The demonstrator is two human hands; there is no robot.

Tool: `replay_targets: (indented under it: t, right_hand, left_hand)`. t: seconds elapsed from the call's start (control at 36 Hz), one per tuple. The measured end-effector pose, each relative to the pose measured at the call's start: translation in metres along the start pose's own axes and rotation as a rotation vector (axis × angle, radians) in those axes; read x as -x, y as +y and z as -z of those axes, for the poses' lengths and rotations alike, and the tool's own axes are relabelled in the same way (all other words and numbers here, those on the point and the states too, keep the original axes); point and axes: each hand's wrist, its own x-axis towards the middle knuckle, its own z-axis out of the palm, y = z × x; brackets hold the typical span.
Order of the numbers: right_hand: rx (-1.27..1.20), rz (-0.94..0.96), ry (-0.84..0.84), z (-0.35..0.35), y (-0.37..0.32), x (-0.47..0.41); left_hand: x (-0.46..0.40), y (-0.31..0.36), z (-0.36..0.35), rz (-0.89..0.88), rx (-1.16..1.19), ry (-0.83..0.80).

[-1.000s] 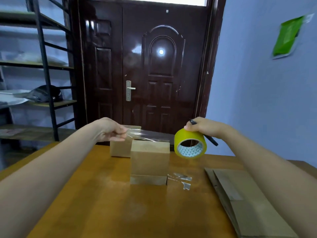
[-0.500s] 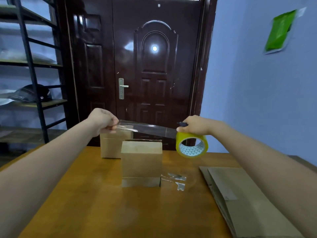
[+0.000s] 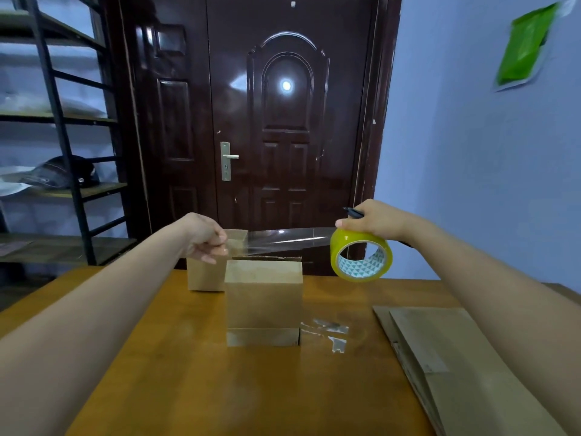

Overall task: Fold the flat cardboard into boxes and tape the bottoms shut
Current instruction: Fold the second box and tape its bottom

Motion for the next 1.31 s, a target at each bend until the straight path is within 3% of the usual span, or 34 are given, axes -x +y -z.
replay_targets:
  t: [0.11, 0.25, 0.61, 0.94, 1.08, 1.19, 1.31]
  right_hand:
    - [0.015, 0.006, 0.032, 0.008, -0.002, 0.004]
    - [0.026, 0.004, 0.025, 0.014, -0.002, 0.005]
    - [0.079, -0.063, 0.002, 0.013, 0.012, 0.007]
    - [0.137, -0.079, -0.017, 0.004, 0.021, 0.000]
    - [0.117, -0.074, -0.032, -0.001, 0.025, -0.006]
    - [0.090, -0.078, -0.031, -0.005, 0.028, -0.010]
    - [0.070, -0.084, -0.037, -0.010, 0.031, -0.012]
  left_hand:
    - [0.000, 0.000, -0.001, 0.009, -0.033, 0.027]
    - [-0.005, -0.003, -0.003, -0.002, 0.132, -0.013]
    - [-0.009, -0.012, -0.017, -0.114, 0.129, -0.124]
    - [-0.015, -0.016, -0.039, -0.273, 0.055, 0.108]
    - [-0.013, -0.015, -0.033, -0.221, 0.214, 0.060]
    - [-0.007, -0.011, -0.039, -0.111, 0.495, -0.044]
    - [-0.008, -0.023, -0.058, -0.092, 0.513, -0.049]
